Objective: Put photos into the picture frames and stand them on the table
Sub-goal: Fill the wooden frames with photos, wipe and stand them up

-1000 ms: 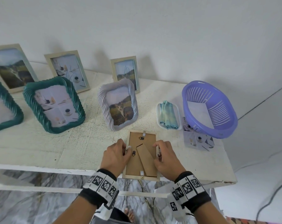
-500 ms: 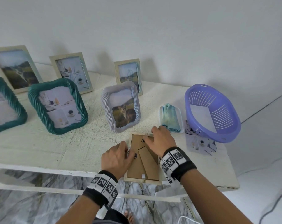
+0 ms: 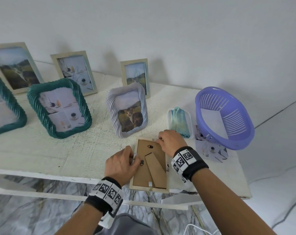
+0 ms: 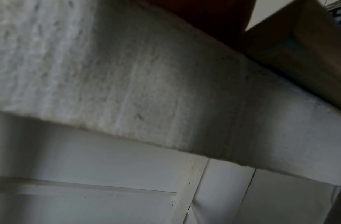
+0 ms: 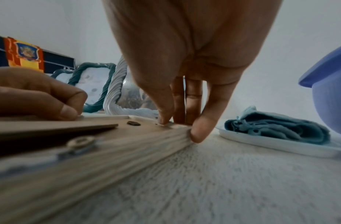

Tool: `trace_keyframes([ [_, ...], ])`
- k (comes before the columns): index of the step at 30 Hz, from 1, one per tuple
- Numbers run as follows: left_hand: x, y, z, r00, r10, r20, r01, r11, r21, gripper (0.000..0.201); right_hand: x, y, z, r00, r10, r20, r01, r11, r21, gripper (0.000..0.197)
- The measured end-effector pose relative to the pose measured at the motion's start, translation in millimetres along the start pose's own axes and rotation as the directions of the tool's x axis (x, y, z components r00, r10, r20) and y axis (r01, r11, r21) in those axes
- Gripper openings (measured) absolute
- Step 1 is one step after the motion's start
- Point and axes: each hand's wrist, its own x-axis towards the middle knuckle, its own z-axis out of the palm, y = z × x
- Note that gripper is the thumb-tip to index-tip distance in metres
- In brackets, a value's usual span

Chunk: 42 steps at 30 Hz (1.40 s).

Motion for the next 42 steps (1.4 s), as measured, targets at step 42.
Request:
trace_keyframes([
  [42,-5,-22,-5,0.975,0.167,0.145,-0.170,0.985,0.005,0.048,-108,-63,34,0.959,0.278,-0.057,-0.262,0.945,0.197,0.056],
])
